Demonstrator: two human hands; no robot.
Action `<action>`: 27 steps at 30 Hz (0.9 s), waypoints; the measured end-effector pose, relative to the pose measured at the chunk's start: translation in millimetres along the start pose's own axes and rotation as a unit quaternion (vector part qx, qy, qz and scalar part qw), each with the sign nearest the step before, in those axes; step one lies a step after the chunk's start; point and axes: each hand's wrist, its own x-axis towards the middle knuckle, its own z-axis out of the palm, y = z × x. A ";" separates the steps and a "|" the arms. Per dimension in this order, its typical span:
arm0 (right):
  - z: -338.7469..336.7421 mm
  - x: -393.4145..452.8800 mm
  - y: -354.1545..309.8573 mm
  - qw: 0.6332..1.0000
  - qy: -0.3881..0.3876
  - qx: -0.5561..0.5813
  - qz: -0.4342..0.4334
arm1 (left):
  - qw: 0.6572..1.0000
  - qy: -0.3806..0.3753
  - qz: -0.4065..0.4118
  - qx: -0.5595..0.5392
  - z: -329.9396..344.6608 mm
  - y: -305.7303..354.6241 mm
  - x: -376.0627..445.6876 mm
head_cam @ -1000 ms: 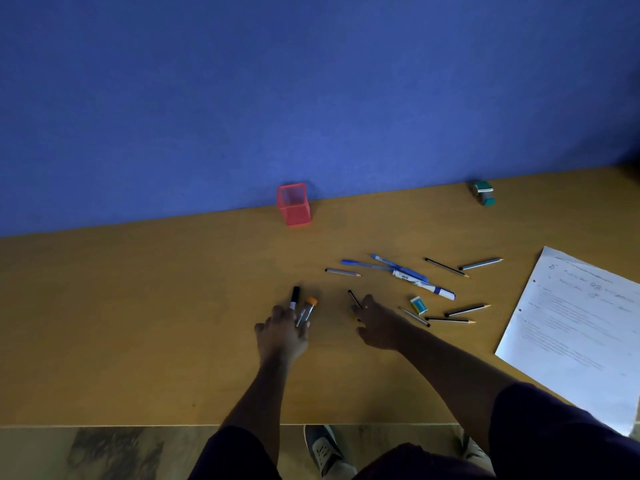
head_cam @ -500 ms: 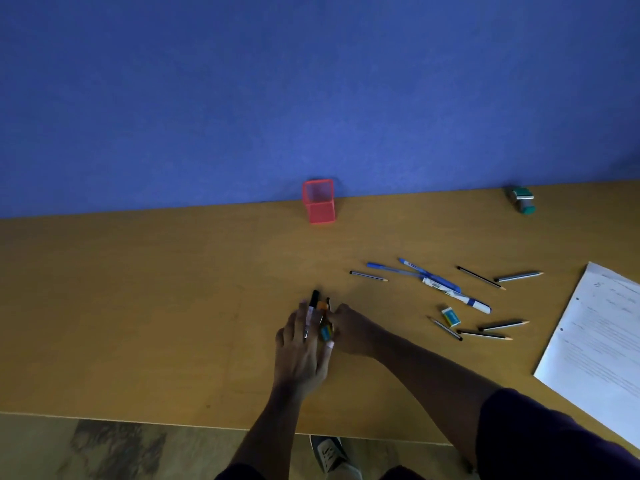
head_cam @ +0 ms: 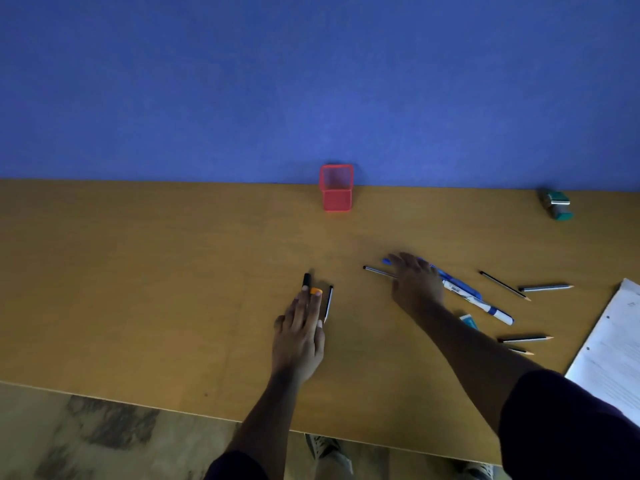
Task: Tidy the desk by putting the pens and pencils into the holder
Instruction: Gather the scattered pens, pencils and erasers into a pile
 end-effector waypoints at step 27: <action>24.0 -2.0 -64.6 0.965 -0.024 0.189 -0.181 | 0.998 -0.004 0.012 0.065 2.3 -10.7 9.5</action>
